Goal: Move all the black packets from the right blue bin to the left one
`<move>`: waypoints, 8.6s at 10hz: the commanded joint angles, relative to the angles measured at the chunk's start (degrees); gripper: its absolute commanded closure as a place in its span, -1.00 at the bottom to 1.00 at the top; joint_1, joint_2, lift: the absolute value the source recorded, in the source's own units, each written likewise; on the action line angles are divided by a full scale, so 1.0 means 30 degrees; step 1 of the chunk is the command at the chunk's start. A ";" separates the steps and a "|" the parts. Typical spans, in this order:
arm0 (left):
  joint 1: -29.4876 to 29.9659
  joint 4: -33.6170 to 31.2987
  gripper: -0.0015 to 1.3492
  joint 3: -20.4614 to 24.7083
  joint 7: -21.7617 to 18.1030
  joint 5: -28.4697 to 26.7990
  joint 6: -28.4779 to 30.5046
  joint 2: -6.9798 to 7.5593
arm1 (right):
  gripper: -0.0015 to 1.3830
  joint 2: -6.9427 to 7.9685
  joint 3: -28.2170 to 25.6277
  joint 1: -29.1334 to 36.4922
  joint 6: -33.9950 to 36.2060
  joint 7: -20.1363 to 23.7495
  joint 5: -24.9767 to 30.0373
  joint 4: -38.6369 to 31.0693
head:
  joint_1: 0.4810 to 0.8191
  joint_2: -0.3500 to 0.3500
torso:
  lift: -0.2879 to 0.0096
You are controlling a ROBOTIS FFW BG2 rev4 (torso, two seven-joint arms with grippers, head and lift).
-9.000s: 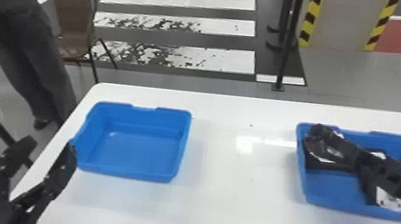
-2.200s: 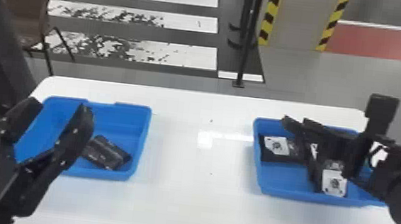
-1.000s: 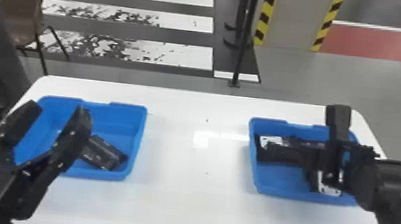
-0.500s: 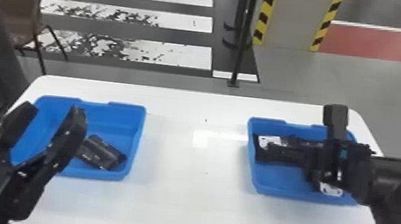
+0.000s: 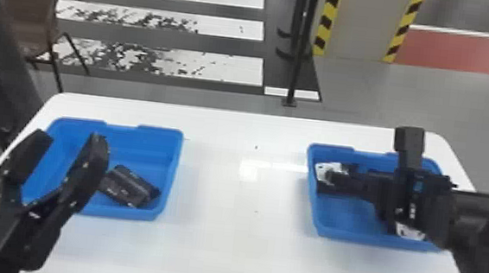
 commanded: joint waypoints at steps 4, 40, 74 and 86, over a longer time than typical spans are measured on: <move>0.0000 0.0191 -0.65 0.0038 -0.0089 0.0198 -0.0231 -0.0069 | 0.71 0.0067 -0.0339 0.0399 -0.1563 0.0002 -0.1601 0.0791 | 0.27 0.01 | -0.01; -0.2016 0.1503 -0.60 -0.3580 -0.0323 0.0883 -0.0043 0.1162 | 0.71 0.0038 0.9220 0.1008 -0.3438 0.4455 -1.9768 -0.4459 | 0.27 1.00 | -0.01; -0.1031 0.2253 -0.81 -0.0190 0.0937 -0.1707 -0.2293 0.0019 | -0.72 0.0741 -0.5100 0.8368 0.3406 -0.0906 -0.3429 -1.7303 | 0.27 0.36 | -0.01; -0.1031 0.2253 -0.80 -0.0533 0.0673 -0.1478 -0.2012 0.0166 | -0.72 0.1327 -0.5938 0.7430 0.7578 -0.6209 -0.0421 -1.4584 | 0.27 -0.39 | -0.01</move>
